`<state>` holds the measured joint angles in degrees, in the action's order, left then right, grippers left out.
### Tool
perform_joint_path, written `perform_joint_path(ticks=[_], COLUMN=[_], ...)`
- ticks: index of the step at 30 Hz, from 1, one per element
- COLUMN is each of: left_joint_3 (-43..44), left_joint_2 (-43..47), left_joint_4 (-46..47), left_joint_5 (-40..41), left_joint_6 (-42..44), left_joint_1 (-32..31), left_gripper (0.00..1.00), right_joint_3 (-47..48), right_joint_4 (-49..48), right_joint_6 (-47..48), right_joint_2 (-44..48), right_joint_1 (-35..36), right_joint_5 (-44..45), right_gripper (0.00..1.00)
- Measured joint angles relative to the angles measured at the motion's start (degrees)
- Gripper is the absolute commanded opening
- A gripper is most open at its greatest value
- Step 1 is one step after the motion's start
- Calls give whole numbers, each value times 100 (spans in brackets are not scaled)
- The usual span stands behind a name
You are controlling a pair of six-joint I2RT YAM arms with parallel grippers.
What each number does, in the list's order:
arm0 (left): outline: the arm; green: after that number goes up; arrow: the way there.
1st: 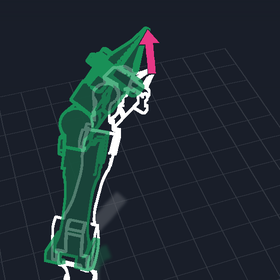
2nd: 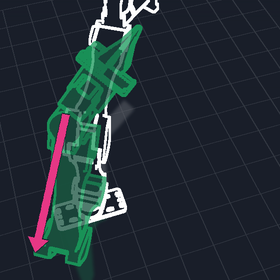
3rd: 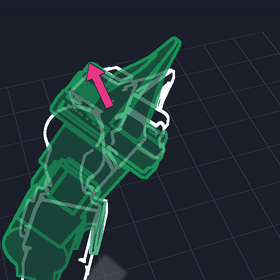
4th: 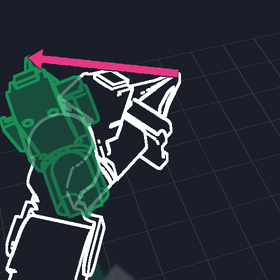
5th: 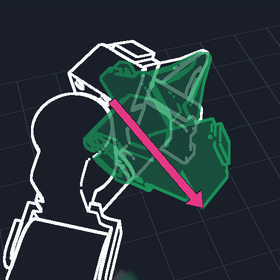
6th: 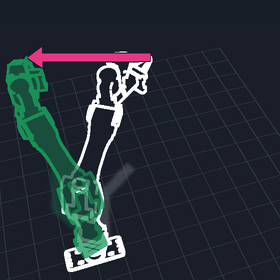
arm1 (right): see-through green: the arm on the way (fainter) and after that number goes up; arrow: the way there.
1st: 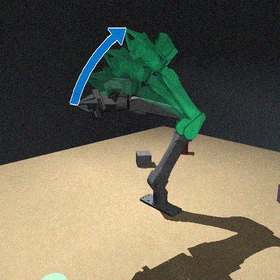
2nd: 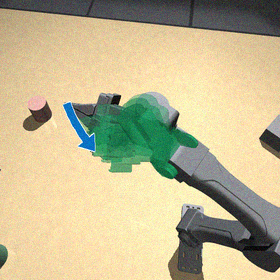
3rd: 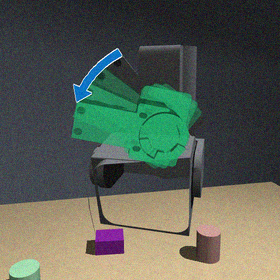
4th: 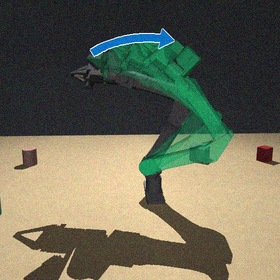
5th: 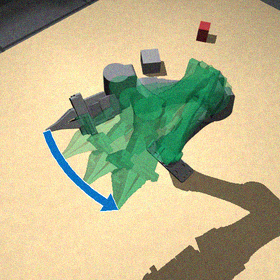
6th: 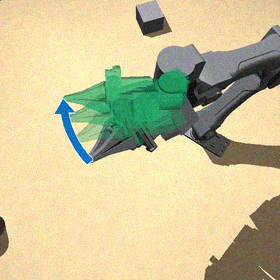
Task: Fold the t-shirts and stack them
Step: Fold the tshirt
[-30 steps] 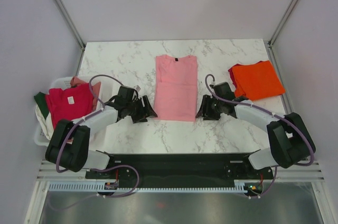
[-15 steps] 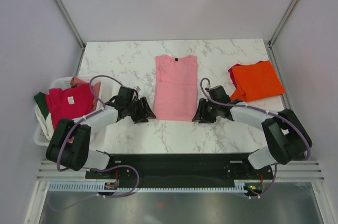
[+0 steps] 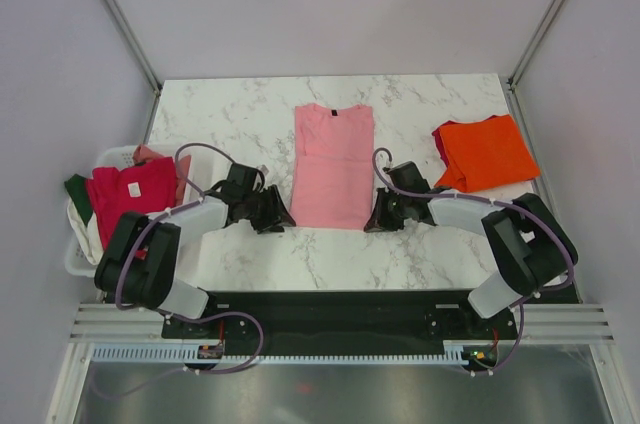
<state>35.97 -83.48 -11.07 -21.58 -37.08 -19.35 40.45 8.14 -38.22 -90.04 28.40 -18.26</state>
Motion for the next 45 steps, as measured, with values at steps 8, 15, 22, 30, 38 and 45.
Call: perform_joint_path(ticks=[8, 15, 22, 30, 38, 45], left_joint_3=[162, 256, 275, 273, 267, 243], left_joint_2=[-247, -461, -723, -774, -743, -656], left_joint_4=[192, 328, 658, 802, 776, 645], left_joint_5=[7, 55, -107, -173, -155, -127], left_joint_6=[-2, -15, -61, -85, -85, -83], left_joint_1=[0, 0, 2, 0, 0, 0], left_gripper=[47, 29, 8, 2, 2, 2], right_joint_3=[52, 52, 52, 55, 149, 201], right_joint_4=[-98, -98, -66, 109, 157, 57], right_joint_6=[9, 44, 79, 216, 240, 264], right_joint_2=[-90, -90, -66, 221, 85, -98], right_joint_1=[26, 26, 26, 28, 26, 31], right_joint_5=[4, 7, 26, 162, 195, 103], right_gripper=[0, 0, 1, 49, 40, 0])
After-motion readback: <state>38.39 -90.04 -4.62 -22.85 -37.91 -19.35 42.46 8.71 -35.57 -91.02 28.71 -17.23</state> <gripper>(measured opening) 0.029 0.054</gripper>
